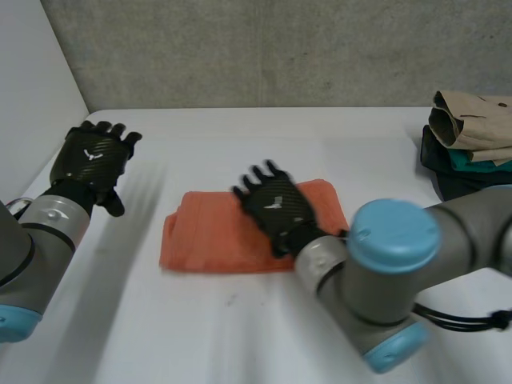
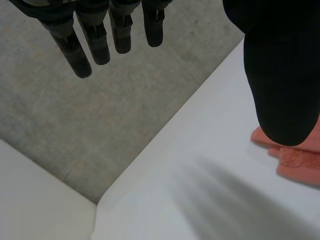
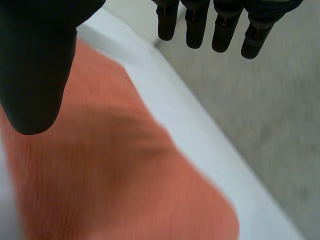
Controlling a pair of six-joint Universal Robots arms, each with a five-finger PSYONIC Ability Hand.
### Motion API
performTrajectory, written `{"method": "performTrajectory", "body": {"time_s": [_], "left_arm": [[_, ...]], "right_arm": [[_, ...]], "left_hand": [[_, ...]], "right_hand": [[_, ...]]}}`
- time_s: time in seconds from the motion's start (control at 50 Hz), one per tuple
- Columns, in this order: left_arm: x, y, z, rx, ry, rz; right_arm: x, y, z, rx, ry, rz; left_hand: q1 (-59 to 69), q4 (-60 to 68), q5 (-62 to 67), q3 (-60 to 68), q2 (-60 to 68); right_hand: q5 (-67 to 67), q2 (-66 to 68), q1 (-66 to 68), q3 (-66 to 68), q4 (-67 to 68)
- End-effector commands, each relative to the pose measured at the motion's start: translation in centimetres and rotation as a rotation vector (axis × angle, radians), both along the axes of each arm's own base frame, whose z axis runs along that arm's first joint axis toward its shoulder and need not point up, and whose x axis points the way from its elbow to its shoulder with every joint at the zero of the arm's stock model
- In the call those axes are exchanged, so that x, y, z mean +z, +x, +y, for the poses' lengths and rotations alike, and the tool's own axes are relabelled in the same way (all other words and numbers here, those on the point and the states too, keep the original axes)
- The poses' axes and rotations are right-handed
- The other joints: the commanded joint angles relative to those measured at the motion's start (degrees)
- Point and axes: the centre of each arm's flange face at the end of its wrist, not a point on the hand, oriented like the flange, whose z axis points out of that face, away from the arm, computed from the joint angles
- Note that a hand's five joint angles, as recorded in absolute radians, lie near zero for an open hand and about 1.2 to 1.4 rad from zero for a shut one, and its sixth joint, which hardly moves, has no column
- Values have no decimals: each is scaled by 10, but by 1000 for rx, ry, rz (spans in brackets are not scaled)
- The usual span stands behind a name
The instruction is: Fold the laundry.
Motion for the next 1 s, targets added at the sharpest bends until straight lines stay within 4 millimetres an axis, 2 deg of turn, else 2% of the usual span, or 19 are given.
{"method": "performTrajectory", "body": {"time_s": [0.02, 0.08, 0.18, 0.24, 0.32, 0.4, 0.48, 0.52, 0.56, 0.58, 0.68, 0.7, 0.72, 0.74, 0.76, 0.78, 0.86, 0.94, 1.0], "left_arm": [[-4, -13, 8, -45, 10, -3], [-7, -15, 7, -50, 11, -3], [-7, -18, 8, -57, 9, -2], [-6, -18, 8, -59, 8, -2], [-5, -18, 9, -59, 7, -2], [-4, -18, 11, -59, 2, -2], [-1, -17, 12, -56, -3, 1], [0, -17, 12, -54, -6, 1], [2, -17, 12, -53, -10, 5], [2, -17, 12, -53, -10, 10], [5, -21, 13, -61, -4, 58], [7, -23, 13, -67, -3, 81], [8, -23, 12, -68, -2, 94], [10, -24, 12, -68, -3, 110], [12, -25, 12, -71, -3, 126], [15, -29, 13, -81, 1, 161], [25, -40, 16, -118, 2, 239], [35, -52, 19, -149, 0, 308], [42, -63, 23, -167, -5, 350]], "right_arm": [[-21, -52, -28, -169, 159, 69], [-32, -73, -41, -238, 190, 90], [-36, -89, -53, -289, 195, 122], [-35, -96, -60, -328, 147, 151], [-8, -96, -74, -377, -7, 112], [23, -81, -74, -332, -163, 95], [36, -28, -38, -145, -282, 105], [23, 11, -6, 20, -308, 117], [11, 31, 15, 132, -307, 122], [2, 47, 37, 242, -304, 128], [-37, 59, 70, 417, -205, 183], [-41, 59, 71, 417, -187, 191], [-46, 57, 70, 410, -169, 202], [-44, 56, 65, 382, -154, 199], [-42, 56, 64, 366, -142, 190], [-35, 55, 61, 342, -121, 159], [-2, 51, 47, 259, 20, -43], [46, 26, 8, 121, 180, -316], [55, 20, 2, 92, 234, -376]], "left_hand": [[-7, -17, -29, -23, -21], [-7, -17, -29, -23, -21], [-7, -17, -29, -23, -21], [-7, -17, -29, -23, -21], [-7, -17, -29, -23, -21], [-7, -17, -29, -23, -21], [-7, -17, -29, -23, -21], [-7, -17, -29, -23, -21], [-7, -17, -29, -23, -21], [-7, -17, -29, -23, -21], [-7, -17, -29, -23, -21], [-7, -17, -29, -23, -21], [-7, -17, -29, -23, -21], [-7, -17, -29, -23, -21], [-7, -17, -29, -23, -21], [-7, -17, -29, -23, -21], [0, -9, -22, -16, -13], [2, -8, -20, -14, -12], [10, 1, -11, -5, -3]], "right_hand": [[-27, -21, -31, -21, -22], [45, 51, 41, 52, 50], [628, 635, 624, 635, 633], [673, 679, 669, 679, 678], [673, 679, 669, 679, 678], [673, 679, 669, 679, 678], [673, 679, 669, 679, 678], [673, 679, 669, 679, 678], [673, 679, 669, 679, 678], [673, 679, 669, 679, 678], [673, 679, 669, 679, 678], [647, 653, 643, 653, 652], [502, 508, 498, 508, 506], [172, 178, 168, 179, 177], [22, 28, 18, 29, 27], [-27, -21, -31, -21, -22], [-27, -21, -31, -21, -22], [-27, -21, -31, -21, -22], [-27, -21, -31, -21, -22]]}}
